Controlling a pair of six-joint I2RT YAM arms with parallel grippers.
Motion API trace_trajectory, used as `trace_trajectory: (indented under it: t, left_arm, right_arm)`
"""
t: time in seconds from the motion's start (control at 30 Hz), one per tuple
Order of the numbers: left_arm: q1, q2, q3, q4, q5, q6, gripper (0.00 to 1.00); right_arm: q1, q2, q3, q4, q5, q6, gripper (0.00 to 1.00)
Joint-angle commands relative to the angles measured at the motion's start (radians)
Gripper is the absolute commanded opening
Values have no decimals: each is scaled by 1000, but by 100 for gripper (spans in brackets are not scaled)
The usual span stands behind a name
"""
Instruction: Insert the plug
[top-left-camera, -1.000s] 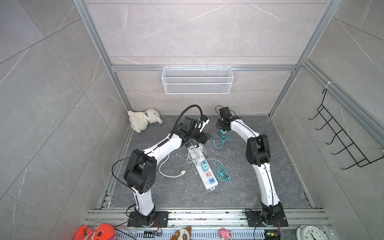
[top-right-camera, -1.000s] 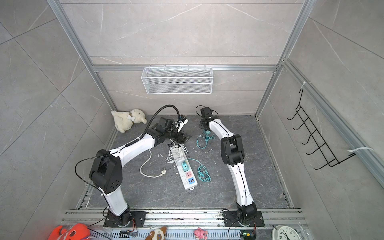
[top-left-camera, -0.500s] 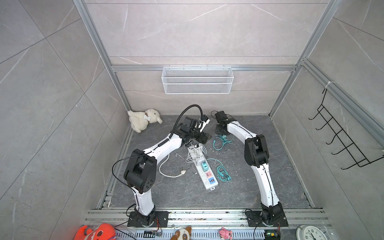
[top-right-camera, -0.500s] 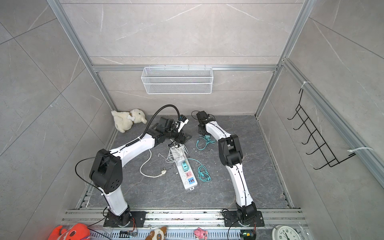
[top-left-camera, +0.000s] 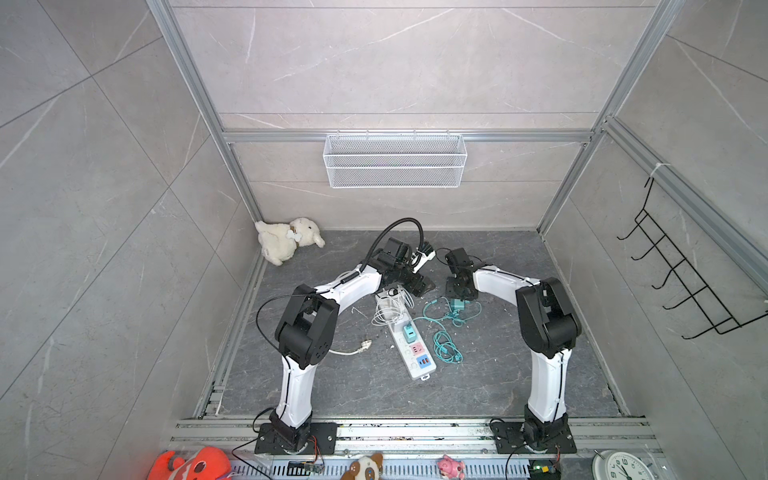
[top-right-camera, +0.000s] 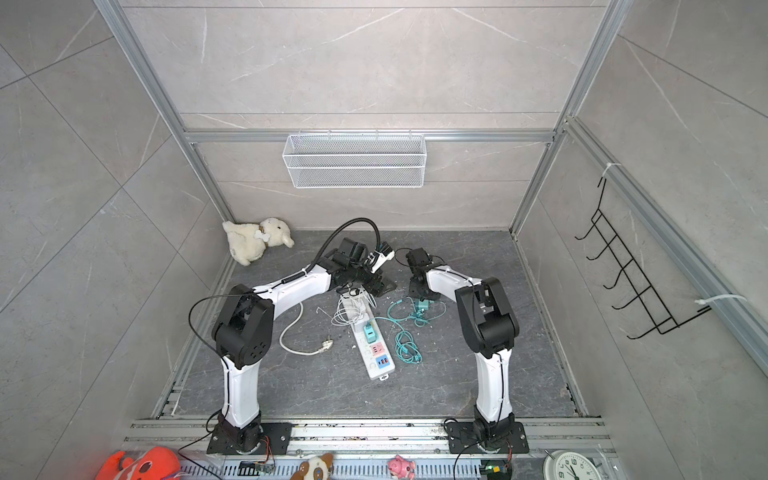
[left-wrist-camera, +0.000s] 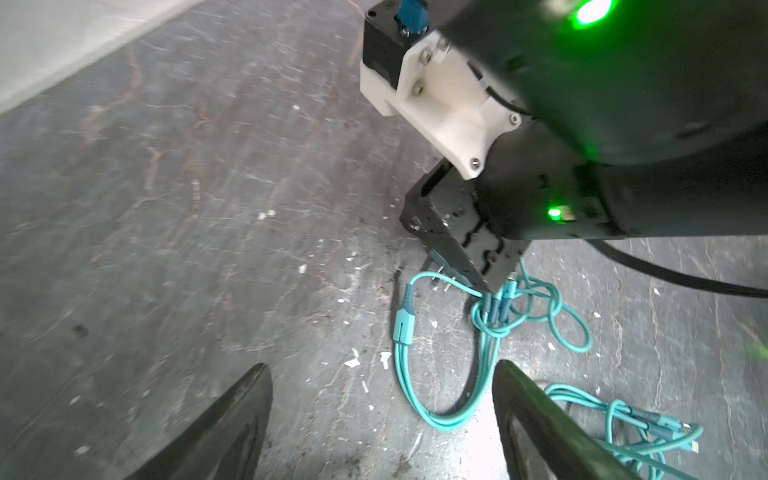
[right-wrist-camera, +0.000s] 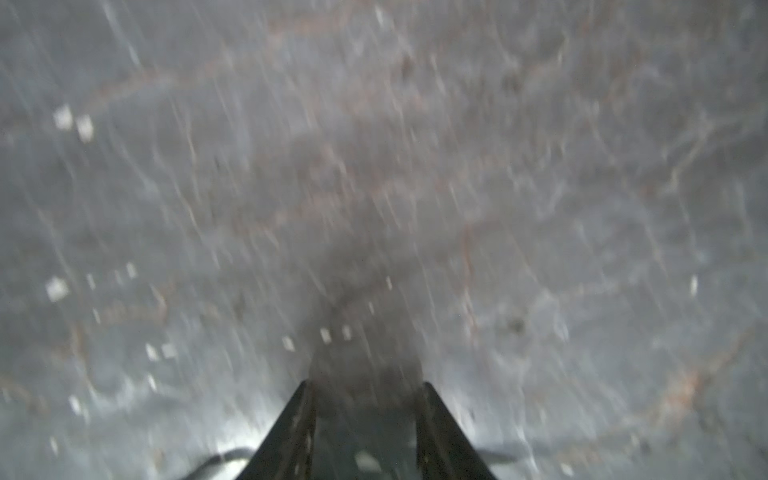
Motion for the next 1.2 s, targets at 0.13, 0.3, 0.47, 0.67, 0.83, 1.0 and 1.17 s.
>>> trace_trajectory:
  t: [0.13,0.3,0.47,0.67,0.83,1.0,1.17]
  left_arm:
    - [-60,103,135,-91,37,141,84]
    - [-78,100,105,-75,61,202,83]
    - [-97,97,77,-66,129,330,82]
    - [-121,139,100,-7,171,385,81]
    - [-124,200,148,48,216,408,80]
    - [-124,275,221,37,232,447,76]
    - [-120,342,266,39,226,466,74]
  right_arm:
    - [-20,-108,-59,27,-71,49,49]
    - [-92,-194,-114,55,-82,99,56]
    - [-150,-248,-140,45,-99,110,56]
    - [-193,-308,-252,68,-132,117,56]
    - [-224,-391,-355,84,-171,110,54]
    - [-239,-457,-421,81,-179,115,54]
    - [-258,-510,-467,84,-194,114,53]
